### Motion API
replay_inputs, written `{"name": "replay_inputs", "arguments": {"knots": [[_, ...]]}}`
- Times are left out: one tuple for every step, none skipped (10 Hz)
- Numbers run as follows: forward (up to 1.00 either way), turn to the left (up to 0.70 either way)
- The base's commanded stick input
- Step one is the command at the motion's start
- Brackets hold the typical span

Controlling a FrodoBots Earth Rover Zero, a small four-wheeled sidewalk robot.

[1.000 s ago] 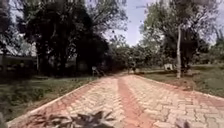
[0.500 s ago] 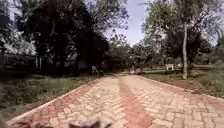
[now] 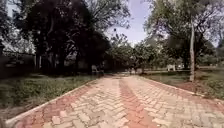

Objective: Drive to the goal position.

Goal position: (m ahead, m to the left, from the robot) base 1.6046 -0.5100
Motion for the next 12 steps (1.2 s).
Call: {"name": "replay_inputs", "arguments": {"knots": [[0.7,0.0],[0.7,0.0],[0.7,0.0],[0.7,0.0],[0.7,-0.12],[0.7,-0.26],[0.7,-0.35],[0.7,-0.35],[0.7,-0.34],[0.7,-0.28],[0.7,-0.21],[0.7,-0.15]]}}
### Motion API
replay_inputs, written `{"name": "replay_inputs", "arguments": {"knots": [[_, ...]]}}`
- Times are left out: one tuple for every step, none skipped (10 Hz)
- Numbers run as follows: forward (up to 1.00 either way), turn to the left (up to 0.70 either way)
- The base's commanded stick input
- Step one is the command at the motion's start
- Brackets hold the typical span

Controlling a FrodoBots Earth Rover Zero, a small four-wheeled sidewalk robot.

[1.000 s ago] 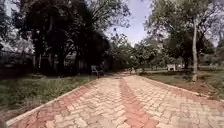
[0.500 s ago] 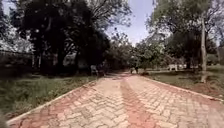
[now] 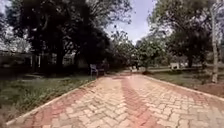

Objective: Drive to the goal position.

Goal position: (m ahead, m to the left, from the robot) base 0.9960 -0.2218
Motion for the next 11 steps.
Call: {"name": "replay_inputs", "arguments": {"knots": [[0.7,-0.09],[0.7,-0.02],[0.7,0.0],[0.7,0.0],[0.7,0.0],[0.7,0.0],[0.7,0.0],[0.7,0.0],[0.7,0.0],[0.7,0.0],[0.7,0.0]]}}
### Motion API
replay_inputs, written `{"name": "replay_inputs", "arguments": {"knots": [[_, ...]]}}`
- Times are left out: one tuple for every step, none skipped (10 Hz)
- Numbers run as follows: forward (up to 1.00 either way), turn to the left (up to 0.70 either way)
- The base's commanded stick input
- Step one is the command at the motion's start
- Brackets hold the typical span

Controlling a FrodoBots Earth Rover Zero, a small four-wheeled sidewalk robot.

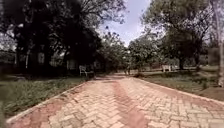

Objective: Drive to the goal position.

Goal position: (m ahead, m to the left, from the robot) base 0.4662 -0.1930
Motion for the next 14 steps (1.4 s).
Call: {"name": "replay_inputs", "arguments": {"knots": [[0.7,0.0],[0.7,0.0],[0.7,0.0],[0.7,0.0],[0.7,0.0],[0.7,0.0],[0.7,0.0],[0.7,0.0],[0.7,0.0],[0.7,0.0],[0.7,0.0],[0.7,0.0],[0.7,0.0],[0.7,0.0]]}}
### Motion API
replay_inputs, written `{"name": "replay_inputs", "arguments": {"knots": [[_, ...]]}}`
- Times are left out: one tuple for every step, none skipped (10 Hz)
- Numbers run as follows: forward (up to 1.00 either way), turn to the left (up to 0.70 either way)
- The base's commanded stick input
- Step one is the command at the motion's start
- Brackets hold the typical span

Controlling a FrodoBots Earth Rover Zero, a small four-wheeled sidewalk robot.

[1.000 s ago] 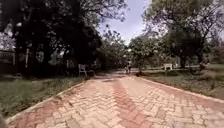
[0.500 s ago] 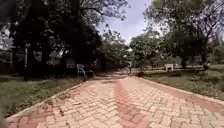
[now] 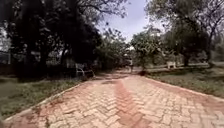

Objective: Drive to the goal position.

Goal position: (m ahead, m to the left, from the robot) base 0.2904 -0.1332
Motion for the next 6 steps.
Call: {"name": "replay_inputs", "arguments": {"knots": [[0.31,0.0],[0.0,0.0],[0.0,0.0],[0.0,0.0],[0.0,0.0],[0.0,0.0]]}}
